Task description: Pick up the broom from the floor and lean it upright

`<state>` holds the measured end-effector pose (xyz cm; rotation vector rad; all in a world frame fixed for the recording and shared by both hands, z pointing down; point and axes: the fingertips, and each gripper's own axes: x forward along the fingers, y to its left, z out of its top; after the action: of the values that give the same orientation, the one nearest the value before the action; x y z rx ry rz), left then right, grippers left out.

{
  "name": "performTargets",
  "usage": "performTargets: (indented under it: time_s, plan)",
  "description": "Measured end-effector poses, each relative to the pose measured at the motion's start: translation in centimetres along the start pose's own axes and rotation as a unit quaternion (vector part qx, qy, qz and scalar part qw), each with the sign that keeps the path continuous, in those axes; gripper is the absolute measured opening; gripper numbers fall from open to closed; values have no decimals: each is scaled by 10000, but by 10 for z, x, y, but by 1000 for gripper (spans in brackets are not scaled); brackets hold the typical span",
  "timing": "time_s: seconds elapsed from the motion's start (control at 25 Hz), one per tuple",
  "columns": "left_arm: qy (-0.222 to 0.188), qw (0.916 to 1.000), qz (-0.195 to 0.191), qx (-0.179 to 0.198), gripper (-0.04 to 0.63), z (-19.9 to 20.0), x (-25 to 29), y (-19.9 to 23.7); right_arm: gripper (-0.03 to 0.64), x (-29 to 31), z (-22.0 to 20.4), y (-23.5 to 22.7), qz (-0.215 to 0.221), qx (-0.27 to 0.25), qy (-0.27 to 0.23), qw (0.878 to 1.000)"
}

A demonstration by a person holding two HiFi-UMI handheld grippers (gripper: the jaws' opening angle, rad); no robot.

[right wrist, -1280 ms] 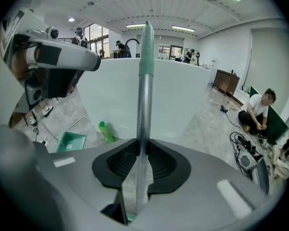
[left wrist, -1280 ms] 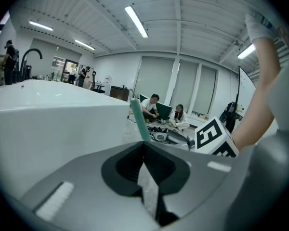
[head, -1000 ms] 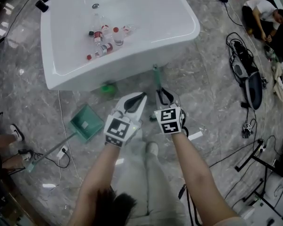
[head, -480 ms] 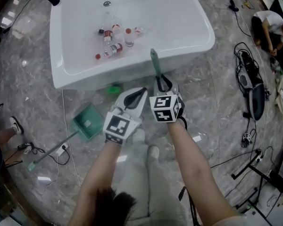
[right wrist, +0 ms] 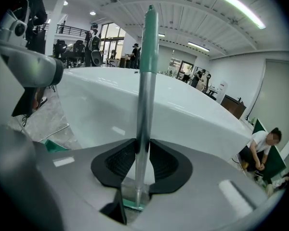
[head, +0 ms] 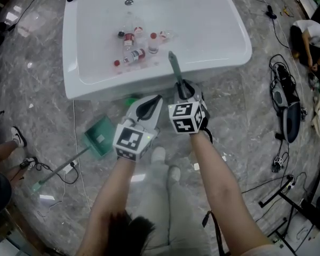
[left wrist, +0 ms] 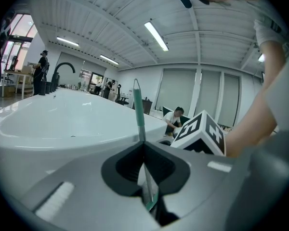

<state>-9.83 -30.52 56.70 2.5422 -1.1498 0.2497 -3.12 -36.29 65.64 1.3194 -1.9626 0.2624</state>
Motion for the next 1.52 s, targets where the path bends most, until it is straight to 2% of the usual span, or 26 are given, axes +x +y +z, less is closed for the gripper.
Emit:
performTargets:
  time_s: [0.12, 0.64, 0.76, 0.88, 0.96, 1.12, 1.24, 1.52]
  plan:
    - [6, 10000, 21, -10, 0, -1, 0, 3, 141, 3, 2, 1, 30, -19, 8, 10000]
    - [-46, 10000, -25, 13, 0, 10, -2, 3, 153, -17, -3, 8, 237, -166, 161, 9995]
    - [20, 10000, -35, 34, 0, 18, -5, -4, 138, -39, 2, 7, 335, -59, 137, 9993]
    - [59, 10000, -39, 1, 0, 30, -11, -14, 49, -69, 10, 5, 490, 164, 102, 9986]
    - [6, 10000, -48, -27, 0, 44, -15, -22, 8, -92, 21, 1, 533, 348, -22, 9980]
    - [-161, 9996, -212, -1, 0, 76, -22, -46, 3, -140, 51, -8, 627, 867, -456, 9932]
    - [-247, 9989, -355, 175, 0, 101, -32, -62, 2, -174, 76, -8, 798, 1097, -820, 9874]
    - [-554, 9950, -522, 645, 0, 159, -58, -88, 2, -236, 133, -5, 876, 843, -1537, 9806]
